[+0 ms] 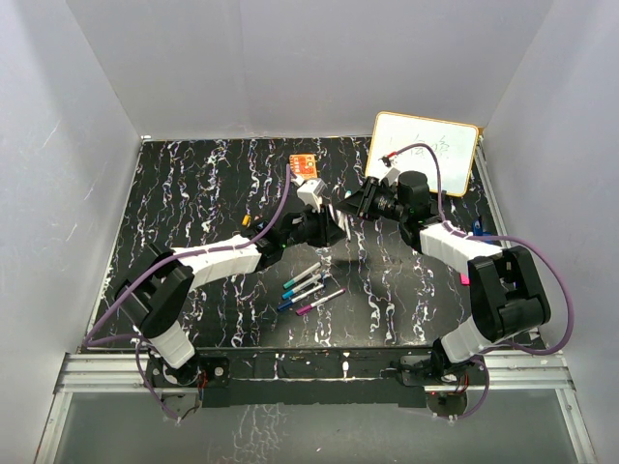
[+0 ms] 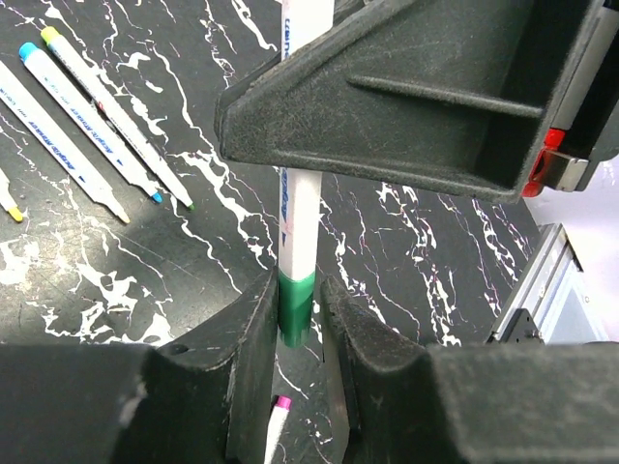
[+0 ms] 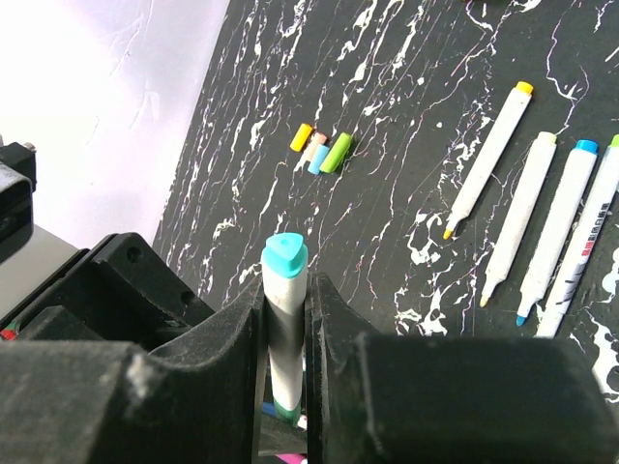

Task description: Open the pen caps

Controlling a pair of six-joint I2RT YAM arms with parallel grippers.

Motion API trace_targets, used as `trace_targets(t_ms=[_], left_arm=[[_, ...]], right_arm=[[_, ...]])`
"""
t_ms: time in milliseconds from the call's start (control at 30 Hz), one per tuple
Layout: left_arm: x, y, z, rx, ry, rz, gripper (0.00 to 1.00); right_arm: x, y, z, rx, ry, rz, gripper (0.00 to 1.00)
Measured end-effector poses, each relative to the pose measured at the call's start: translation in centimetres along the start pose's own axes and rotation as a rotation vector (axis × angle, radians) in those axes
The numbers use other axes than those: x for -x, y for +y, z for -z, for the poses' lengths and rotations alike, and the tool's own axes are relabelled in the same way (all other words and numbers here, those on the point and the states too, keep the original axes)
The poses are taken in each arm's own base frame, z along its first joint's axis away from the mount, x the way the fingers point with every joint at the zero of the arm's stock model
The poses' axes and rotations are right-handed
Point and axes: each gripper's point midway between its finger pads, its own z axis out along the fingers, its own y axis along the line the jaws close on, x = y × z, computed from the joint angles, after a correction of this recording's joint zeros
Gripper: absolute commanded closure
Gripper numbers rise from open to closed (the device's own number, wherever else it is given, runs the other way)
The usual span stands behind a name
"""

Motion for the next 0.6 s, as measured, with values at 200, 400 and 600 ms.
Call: trace_targets(t_ms=[200,400,600], left_arm=[[-0.12,-0.07,-0.19,-0.008,0.002,0.004,1.0],[-0.05,-0.1,-0.27,-0.011,-0.001,0.009,1.0],[-0.35,0.16,-0.21,-0.009,-0.004,0.037,1.0]], right_arm=[[-0.04,0.04,0.01,0.001,0.002,-0.005,1.0],[0.09,-0.11,-0.02,-0.007,-0.005,-0.005,1.0],[0.29,-0.38,-0.18,-0.028,-0.022,-0.002,1.0]])
